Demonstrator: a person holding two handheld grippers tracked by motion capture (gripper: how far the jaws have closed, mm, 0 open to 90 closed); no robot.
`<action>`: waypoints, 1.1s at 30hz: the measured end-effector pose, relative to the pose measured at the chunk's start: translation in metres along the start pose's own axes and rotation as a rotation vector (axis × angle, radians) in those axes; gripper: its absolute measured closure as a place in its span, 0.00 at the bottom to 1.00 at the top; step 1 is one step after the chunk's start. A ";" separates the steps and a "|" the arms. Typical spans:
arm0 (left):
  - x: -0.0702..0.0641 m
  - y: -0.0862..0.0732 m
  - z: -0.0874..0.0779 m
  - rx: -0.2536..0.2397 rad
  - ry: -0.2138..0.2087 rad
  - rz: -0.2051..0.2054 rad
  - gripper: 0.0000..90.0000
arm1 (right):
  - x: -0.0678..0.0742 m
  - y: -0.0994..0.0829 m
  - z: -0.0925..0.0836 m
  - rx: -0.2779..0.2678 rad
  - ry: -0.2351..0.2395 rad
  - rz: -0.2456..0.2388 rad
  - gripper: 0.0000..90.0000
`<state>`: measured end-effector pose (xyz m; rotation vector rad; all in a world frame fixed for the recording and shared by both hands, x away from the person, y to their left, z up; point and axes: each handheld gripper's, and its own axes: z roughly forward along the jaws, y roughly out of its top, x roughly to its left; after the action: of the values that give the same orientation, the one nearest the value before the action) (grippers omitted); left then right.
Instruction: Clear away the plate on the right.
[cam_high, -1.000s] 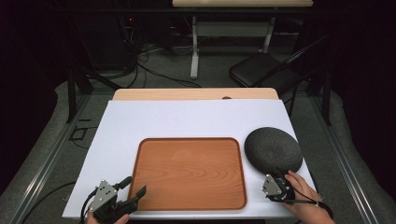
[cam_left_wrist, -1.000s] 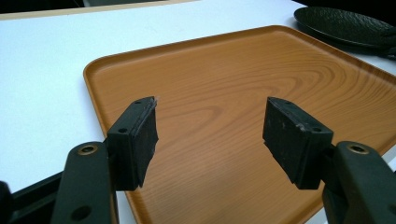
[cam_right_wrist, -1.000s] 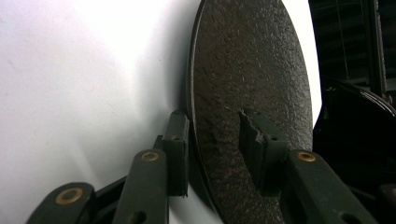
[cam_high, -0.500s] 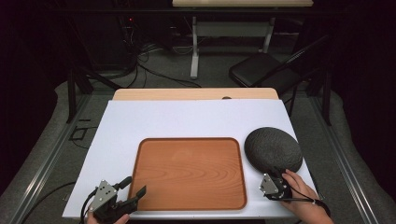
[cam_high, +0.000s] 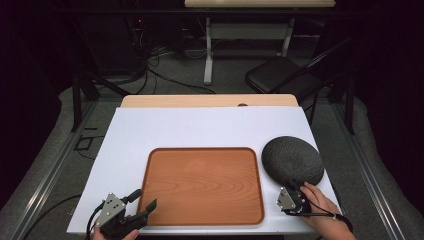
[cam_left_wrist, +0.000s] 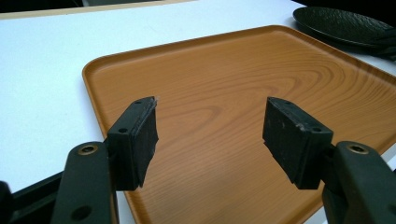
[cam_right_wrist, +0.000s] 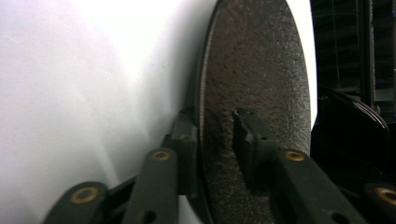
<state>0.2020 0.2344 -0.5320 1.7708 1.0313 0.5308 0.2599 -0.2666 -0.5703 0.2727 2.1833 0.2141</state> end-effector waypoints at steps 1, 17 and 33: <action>0.000 0.000 0.000 0.000 0.000 0.000 0.39 | 0.000 0.001 -0.001 0.016 0.007 -0.004 0.82; 0.000 0.000 0.000 -0.002 -0.003 -0.003 0.39 | -0.003 0.011 -0.002 0.043 -0.051 -0.087 0.91; 0.000 0.000 0.000 -0.001 -0.004 -0.002 0.39 | -0.014 0.016 -0.009 0.108 -0.053 -0.075 0.95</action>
<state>0.2020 0.2345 -0.5321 1.7694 1.0294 0.5262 0.2624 -0.2553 -0.5505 0.2534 2.1510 0.0467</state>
